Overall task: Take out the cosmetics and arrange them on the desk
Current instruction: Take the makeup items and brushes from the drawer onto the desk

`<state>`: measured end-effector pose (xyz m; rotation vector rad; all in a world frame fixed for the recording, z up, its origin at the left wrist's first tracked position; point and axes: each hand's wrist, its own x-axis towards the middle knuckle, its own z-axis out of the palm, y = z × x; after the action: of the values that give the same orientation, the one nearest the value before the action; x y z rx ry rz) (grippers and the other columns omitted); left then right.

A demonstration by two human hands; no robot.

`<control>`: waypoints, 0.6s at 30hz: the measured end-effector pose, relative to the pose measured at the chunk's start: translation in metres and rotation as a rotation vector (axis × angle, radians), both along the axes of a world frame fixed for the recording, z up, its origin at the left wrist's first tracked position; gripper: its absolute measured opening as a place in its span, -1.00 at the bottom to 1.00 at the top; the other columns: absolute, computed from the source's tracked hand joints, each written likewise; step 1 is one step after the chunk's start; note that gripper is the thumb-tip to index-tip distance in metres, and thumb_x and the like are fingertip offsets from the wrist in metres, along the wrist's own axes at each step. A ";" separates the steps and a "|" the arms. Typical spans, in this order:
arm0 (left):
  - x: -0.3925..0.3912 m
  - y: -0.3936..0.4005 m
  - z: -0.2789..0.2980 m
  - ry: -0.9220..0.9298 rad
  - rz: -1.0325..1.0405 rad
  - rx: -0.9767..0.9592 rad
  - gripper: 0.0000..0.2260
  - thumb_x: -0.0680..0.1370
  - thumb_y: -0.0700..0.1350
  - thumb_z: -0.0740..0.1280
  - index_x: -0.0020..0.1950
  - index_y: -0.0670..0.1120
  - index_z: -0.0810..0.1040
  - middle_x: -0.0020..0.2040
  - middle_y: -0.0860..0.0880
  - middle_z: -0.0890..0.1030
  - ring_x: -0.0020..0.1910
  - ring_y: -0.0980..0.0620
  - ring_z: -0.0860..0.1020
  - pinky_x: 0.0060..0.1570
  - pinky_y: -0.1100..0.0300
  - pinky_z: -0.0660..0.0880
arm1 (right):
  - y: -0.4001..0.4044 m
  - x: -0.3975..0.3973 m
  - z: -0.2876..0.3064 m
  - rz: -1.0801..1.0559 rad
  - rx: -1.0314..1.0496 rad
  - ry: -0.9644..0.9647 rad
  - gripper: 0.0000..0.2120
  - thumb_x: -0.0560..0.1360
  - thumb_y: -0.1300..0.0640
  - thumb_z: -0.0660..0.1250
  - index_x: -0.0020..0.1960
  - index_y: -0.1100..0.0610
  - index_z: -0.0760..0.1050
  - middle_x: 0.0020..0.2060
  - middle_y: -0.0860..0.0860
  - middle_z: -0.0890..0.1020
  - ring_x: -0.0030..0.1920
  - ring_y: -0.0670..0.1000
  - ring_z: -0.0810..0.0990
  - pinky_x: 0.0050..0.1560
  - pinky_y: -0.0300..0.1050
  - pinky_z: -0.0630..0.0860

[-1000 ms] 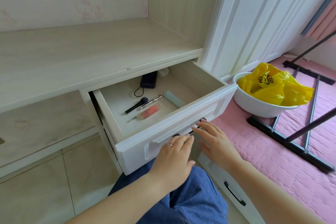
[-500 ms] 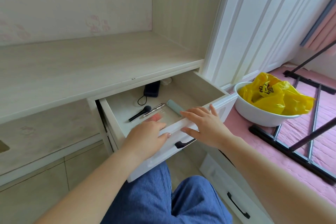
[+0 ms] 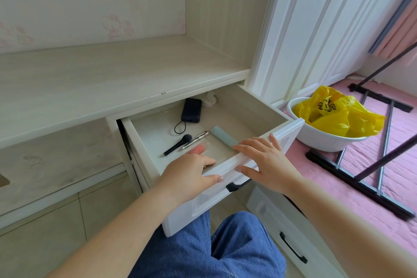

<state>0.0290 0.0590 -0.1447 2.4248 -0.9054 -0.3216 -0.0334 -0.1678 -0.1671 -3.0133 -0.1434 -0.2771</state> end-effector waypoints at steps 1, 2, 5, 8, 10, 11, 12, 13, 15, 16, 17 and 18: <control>-0.002 0.000 0.000 -0.002 -0.005 -0.005 -0.57 0.45 0.20 0.34 0.28 0.10 0.51 0.30 0.11 0.52 0.24 0.17 0.47 0.15 0.16 0.46 | 0.000 -0.002 0.000 -0.003 0.001 0.006 -0.30 0.42 -0.45 -0.17 0.37 -0.13 0.35 0.26 -0.13 0.48 0.37 -0.02 0.35 0.44 0.23 -0.03; -0.003 0.000 -0.001 0.000 -0.009 -0.010 -0.57 0.44 0.20 0.34 0.28 0.11 0.52 0.30 0.11 0.52 0.24 0.17 0.46 0.16 0.15 0.46 | 0.000 -0.003 0.000 -0.003 0.002 0.012 -0.31 0.42 -0.44 -0.16 0.37 -0.13 0.35 0.26 -0.13 0.48 0.37 -0.02 0.35 0.44 0.24 -0.03; -0.004 0.000 -0.001 0.030 -0.011 -0.017 -0.55 0.44 0.19 0.36 0.29 0.10 0.51 0.33 0.12 0.50 0.31 0.19 0.41 0.22 0.12 0.44 | 0.000 -0.006 -0.002 -0.010 -0.007 0.021 -0.33 0.43 -0.43 -0.13 0.37 -0.14 0.35 0.26 -0.13 0.49 0.37 -0.01 0.36 0.43 0.25 0.00; -0.001 0.001 0.003 0.104 -0.022 -0.051 -0.57 0.44 0.18 0.37 0.26 0.08 0.54 0.32 0.17 0.49 0.24 0.22 0.47 0.23 0.17 0.42 | 0.001 -0.008 0.002 -0.014 -0.007 0.042 -0.31 0.42 -0.45 -0.15 0.38 -0.15 0.33 0.27 -0.14 0.47 0.38 -0.03 0.34 0.45 0.25 -0.01; 0.007 0.002 0.006 0.202 -0.011 -0.101 -0.60 0.45 0.15 0.37 0.25 0.05 0.54 0.24 0.16 0.55 0.15 0.23 0.52 0.22 0.23 0.43 | 0.002 -0.008 0.009 -0.020 0.028 0.080 -0.25 0.38 -0.49 -0.21 0.38 -0.18 0.32 0.28 -0.16 0.46 0.38 -0.05 0.33 0.47 0.22 -0.02; 0.013 0.002 0.009 0.229 -0.003 -0.116 -0.60 0.46 0.15 0.37 0.25 0.03 0.55 0.19 0.15 0.58 0.12 0.23 0.53 0.20 0.25 0.44 | 0.004 -0.006 0.015 -0.029 0.069 0.100 -0.24 0.36 -0.50 -0.21 0.39 -0.18 0.31 0.29 -0.15 0.45 0.37 -0.06 0.34 0.47 0.20 -0.01; 0.023 0.002 0.010 0.236 0.009 -0.132 -0.62 0.46 0.15 0.36 0.22 0.03 0.56 0.14 0.15 0.60 0.09 0.23 0.55 0.18 0.25 0.46 | 0.005 -0.002 0.020 -0.048 0.135 0.106 -0.26 0.37 -0.49 -0.16 0.40 -0.17 0.29 0.30 -0.12 0.45 0.36 -0.05 0.36 0.48 0.18 0.02; 0.034 0.001 0.012 0.237 0.028 -0.143 -0.66 0.47 0.14 0.36 0.18 0.03 0.59 0.09 0.15 0.62 0.06 0.21 0.57 0.14 0.24 0.49 | 0.007 0.004 0.026 -0.081 0.235 0.100 -0.32 0.40 -0.44 -0.05 0.41 -0.15 0.29 0.33 -0.09 0.43 0.35 -0.04 0.38 0.47 0.15 0.09; 0.058 -0.005 0.013 0.242 0.090 -0.137 -0.74 0.48 0.09 0.38 0.11 0.02 0.60 0.01 0.13 0.63 -0.06 0.20 0.57 -0.05 0.28 0.49 | 0.005 0.023 0.036 -0.163 0.438 0.077 -0.45 0.47 -0.26 0.17 0.42 -0.13 0.28 0.37 -0.07 0.38 0.34 -0.02 0.38 0.39 -0.04 0.26; 0.068 -0.008 0.011 0.237 0.118 -0.106 -0.76 0.48 0.06 0.39 0.10 0.01 0.60 -0.01 0.11 0.62 -0.14 0.22 0.54 -0.16 0.31 0.46 | 0.004 0.034 0.039 -0.204 0.487 0.089 -0.48 0.49 -0.18 0.23 0.42 -0.13 0.28 0.39 -0.07 0.36 0.35 -0.02 0.37 0.32 -0.16 0.27; 0.080 -0.013 0.007 0.237 0.137 -0.071 -0.77 0.48 0.03 0.40 0.10 0.00 0.59 -0.01 0.10 0.61 -0.22 0.25 0.51 -0.24 0.33 0.41 | 0.002 0.049 0.041 -0.235 0.490 0.129 -0.49 0.50 -0.13 0.26 0.43 -0.12 0.27 0.39 -0.07 0.35 0.36 -0.02 0.36 0.25 -0.22 0.26; 0.086 -0.018 0.003 0.235 0.149 -0.036 -0.76 0.47 0.01 0.41 0.11 -0.01 0.59 0.01 0.07 0.62 -0.27 0.24 0.48 -0.26 0.31 0.39 | -0.002 0.057 0.042 -0.262 0.462 0.184 -0.49 0.51 -0.11 0.28 0.42 -0.12 0.28 0.39 -0.06 0.35 0.36 -0.01 0.36 0.22 -0.22 0.25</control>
<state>0.1154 0.0415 -0.1419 2.3448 -0.6195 -0.5172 0.0237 -0.1696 -0.1252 -2.5721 0.2931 -0.0417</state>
